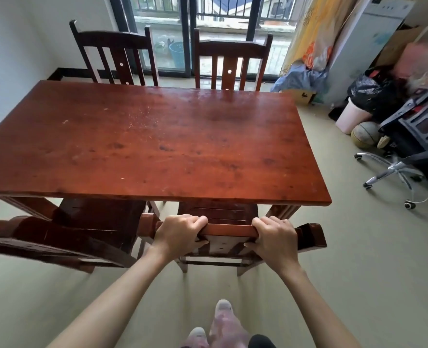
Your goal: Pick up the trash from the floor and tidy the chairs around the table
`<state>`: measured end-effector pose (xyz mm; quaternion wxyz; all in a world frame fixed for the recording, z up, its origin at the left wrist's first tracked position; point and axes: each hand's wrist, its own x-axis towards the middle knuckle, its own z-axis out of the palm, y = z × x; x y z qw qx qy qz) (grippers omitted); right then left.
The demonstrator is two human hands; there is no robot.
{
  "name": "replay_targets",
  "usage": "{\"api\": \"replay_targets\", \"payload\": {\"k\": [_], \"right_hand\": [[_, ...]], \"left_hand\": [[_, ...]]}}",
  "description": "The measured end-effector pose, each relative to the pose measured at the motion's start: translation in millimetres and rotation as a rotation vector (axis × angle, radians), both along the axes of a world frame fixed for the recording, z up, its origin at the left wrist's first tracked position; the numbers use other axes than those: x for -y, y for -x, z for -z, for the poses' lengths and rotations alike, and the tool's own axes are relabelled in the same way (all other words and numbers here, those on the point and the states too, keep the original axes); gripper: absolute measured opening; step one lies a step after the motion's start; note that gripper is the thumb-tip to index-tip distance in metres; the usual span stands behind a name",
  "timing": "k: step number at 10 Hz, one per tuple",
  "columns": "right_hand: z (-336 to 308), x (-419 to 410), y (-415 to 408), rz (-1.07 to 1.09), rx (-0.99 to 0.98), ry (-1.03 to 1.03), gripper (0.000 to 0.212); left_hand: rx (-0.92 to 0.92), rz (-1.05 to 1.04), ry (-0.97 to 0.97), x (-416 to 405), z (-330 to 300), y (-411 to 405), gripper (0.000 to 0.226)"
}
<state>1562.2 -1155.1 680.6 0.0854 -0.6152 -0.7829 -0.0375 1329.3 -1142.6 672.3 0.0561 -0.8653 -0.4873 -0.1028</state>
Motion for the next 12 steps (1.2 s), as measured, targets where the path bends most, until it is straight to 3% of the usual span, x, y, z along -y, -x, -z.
{"api": "replay_targets", "payload": {"k": [3, 6, 8, 9, 10, 11, 12], "right_hand": [[-0.4, -12.6, -3.4, -0.099, -0.022, 0.012, 0.051], [-4.7, -22.4, -19.9, -0.141, 0.011, 0.009, 0.050], [-9.1, -21.6, -19.6, -0.127, -0.003, 0.125, 0.045], [-18.5, -22.3, -20.2, -0.149, -0.081, 0.192, 0.033], [-28.4, -20.8, -23.2, -0.160, -0.218, 0.351, 0.038], [-41.2, -27.5, -31.3, -0.132, -0.396, 0.426, 0.035], [-52.9, -28.5, -40.0, -0.087, -0.580, 0.347, 0.011]], "left_hand": [[0.055, -0.057, -0.001, -6.2, -1.3, -1.2, 0.035], [0.030, -0.061, 0.053, -7.5, -6.8, -17.7, 0.038], [0.010, -0.129, 0.156, -4.3, -14.9, -23.0, 0.046], [0.142, -0.124, 0.342, -6.5, -28.4, -19.9, 0.029], [0.263, -0.080, 0.509, -1.4, -40.7, -13.3, 0.033], [0.458, -0.118, 0.586, -4.5, -48.8, -1.0, 0.034], [0.722, -0.133, 0.528, 12.2, -50.9, 10.6, 0.026]]}}
